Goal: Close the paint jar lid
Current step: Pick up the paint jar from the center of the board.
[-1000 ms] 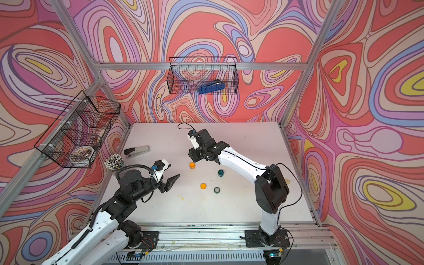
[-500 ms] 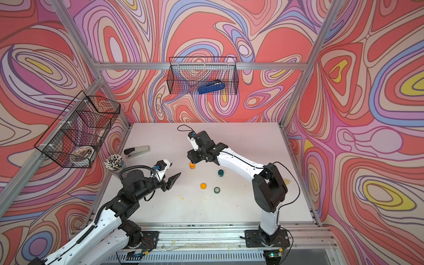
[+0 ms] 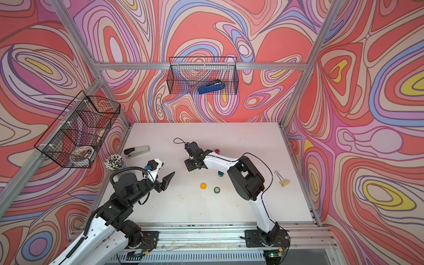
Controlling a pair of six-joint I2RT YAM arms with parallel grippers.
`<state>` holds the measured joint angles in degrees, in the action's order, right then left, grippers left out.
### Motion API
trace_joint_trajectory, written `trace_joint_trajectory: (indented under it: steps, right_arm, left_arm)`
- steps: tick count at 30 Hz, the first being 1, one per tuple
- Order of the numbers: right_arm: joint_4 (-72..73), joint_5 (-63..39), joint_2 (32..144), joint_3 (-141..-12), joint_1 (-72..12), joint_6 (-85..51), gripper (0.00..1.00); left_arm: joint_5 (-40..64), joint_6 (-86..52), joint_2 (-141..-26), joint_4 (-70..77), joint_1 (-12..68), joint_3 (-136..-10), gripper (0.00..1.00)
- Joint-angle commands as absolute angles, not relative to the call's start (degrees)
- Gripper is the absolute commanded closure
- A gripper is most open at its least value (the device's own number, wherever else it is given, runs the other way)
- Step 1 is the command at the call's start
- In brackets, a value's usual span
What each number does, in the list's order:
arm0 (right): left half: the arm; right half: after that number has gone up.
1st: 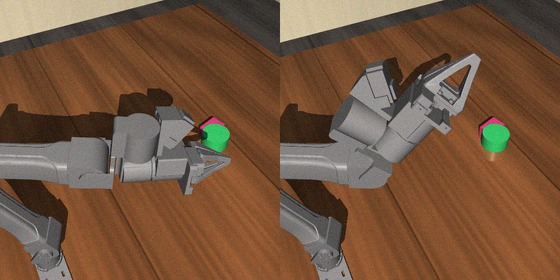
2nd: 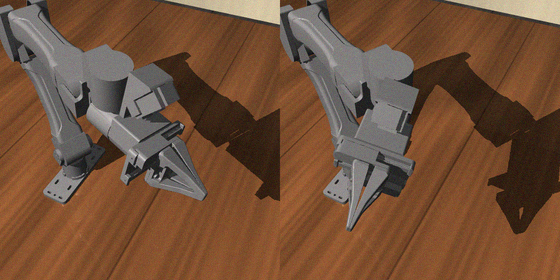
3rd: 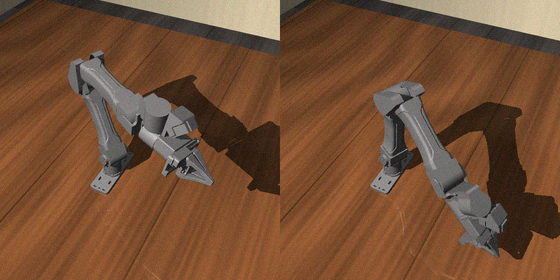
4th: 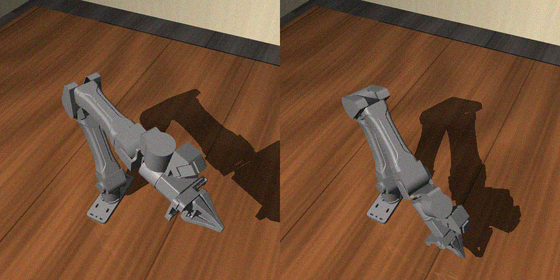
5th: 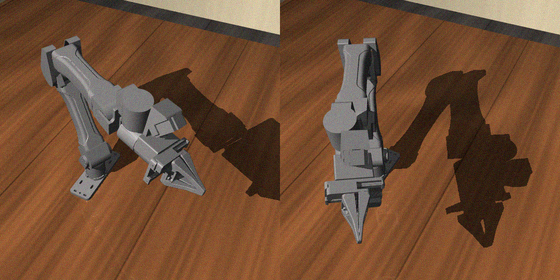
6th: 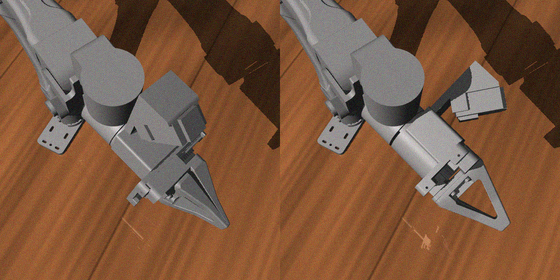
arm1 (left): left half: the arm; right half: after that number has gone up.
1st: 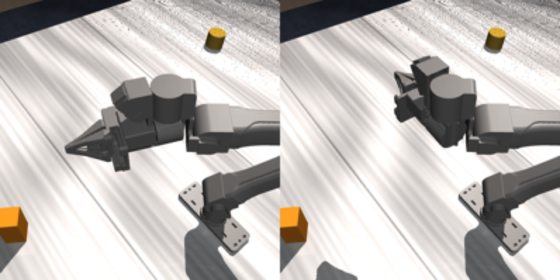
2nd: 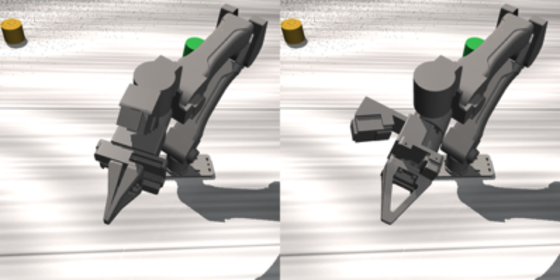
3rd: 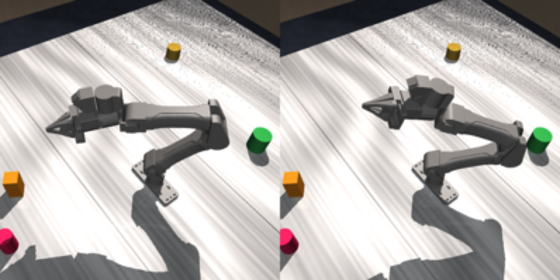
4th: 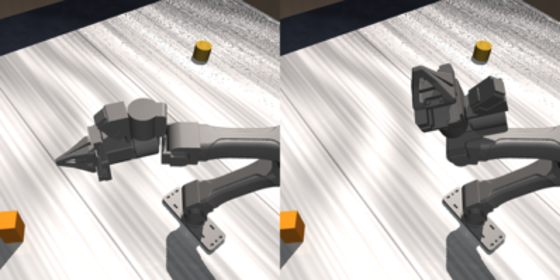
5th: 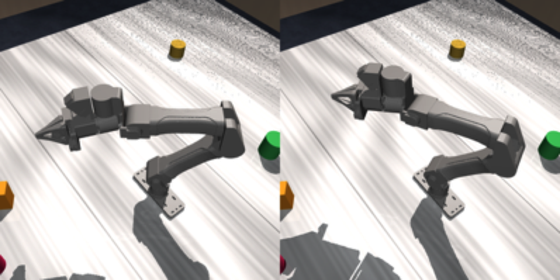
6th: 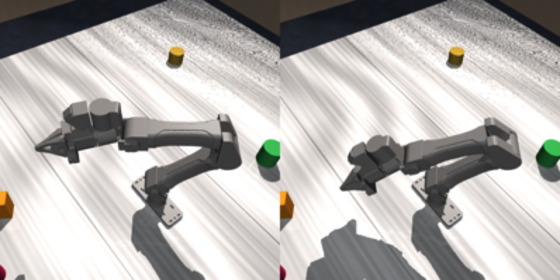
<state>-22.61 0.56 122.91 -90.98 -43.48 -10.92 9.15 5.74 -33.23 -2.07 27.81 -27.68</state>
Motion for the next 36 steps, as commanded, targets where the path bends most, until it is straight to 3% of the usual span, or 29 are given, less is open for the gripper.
trace_joint_trajectory:
  steps: [1,14,20,30,36]
  right_arm:
    - [-22.04,2.73,123.37,-92.21,-43.50,-11.86,0.40]
    - [-23.54,2.20,125.02,-92.11,-43.91,-12.83,0.47]
    - [-23.61,2.26,125.33,-91.91,-44.01,-13.00,0.54]
    - [-24.15,2.66,124.70,-91.83,-44.09,-12.82,0.73]
    - [-25.62,1.23,121.52,-92.14,-43.94,-12.52,0.74]
  left_arm:
    - [8.47,5.08,-33.55,-3.83,28.00,-29.08,0.24]
    - [7.59,4.36,-32.34,-2.37,28.03,-28.82,0.24]
    - [7.18,4.45,-32.08,-1.85,27.99,-28.59,0.24]
    - [5.65,4.01,-31.81,-0.82,27.99,-28.04,0.25]
    - [7.25,5.65,-33.38,0.72,28.03,-27.88,0.26]
